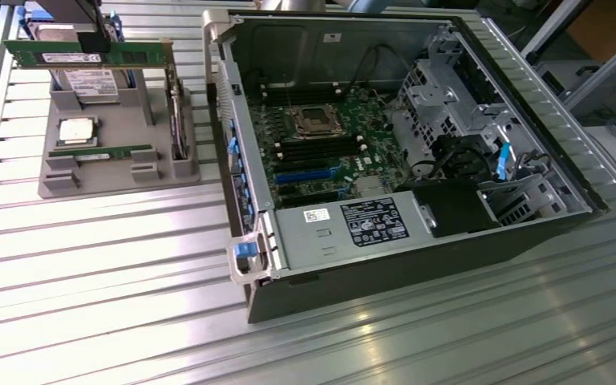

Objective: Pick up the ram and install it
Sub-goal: 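Pick up the ram and move it above insertion slot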

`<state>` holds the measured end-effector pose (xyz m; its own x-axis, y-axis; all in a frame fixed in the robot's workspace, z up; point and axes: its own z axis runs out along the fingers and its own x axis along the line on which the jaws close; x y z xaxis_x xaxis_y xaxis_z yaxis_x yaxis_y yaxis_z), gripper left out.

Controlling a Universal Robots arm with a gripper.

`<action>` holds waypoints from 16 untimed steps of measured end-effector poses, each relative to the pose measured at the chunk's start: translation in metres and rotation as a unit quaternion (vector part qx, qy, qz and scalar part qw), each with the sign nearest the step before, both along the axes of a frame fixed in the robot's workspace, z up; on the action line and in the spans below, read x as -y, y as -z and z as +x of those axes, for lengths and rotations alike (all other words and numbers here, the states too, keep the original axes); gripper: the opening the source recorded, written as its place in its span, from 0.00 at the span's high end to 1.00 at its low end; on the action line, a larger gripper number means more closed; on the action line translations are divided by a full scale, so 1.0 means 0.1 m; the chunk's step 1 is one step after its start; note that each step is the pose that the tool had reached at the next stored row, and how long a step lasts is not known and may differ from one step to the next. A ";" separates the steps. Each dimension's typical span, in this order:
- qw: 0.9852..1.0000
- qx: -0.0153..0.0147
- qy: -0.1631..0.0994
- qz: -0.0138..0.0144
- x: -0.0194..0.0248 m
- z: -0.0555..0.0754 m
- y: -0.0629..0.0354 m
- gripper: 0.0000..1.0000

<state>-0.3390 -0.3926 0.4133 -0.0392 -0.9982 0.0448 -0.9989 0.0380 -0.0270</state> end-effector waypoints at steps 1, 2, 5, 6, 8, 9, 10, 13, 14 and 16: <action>1.000 0.000 0.000 0.000 0.000 0.01 0.000 0.88; 1.000 0.000 0.000 0.000 0.000 0.02 0.001 0.88; 1.000 0.000 0.000 0.000 0.000 0.05 0.001 0.88; 1.000 0.000 0.000 0.000 0.000 0.07 0.000 0.88; 1.000 0.000 0.000 0.000 0.000 0.10 0.000 0.88; 1.000 0.000 0.000 0.000 0.000 0.13 0.000 0.88; 1.000 0.000 0.000 0.000 0.000 0.14 0.000 0.88; 1.000 0.000 0.000 0.000 0.000 0.20 0.000 0.88; 1.000 0.000 0.000 0.000 0.000 0.21 0.000 0.88; 1.000 0.000 0.000 0.000 0.000 0.23 0.000 0.88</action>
<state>-0.3158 -0.3926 0.4133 -0.0392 -0.9982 0.0454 -0.9989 0.0380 -0.0270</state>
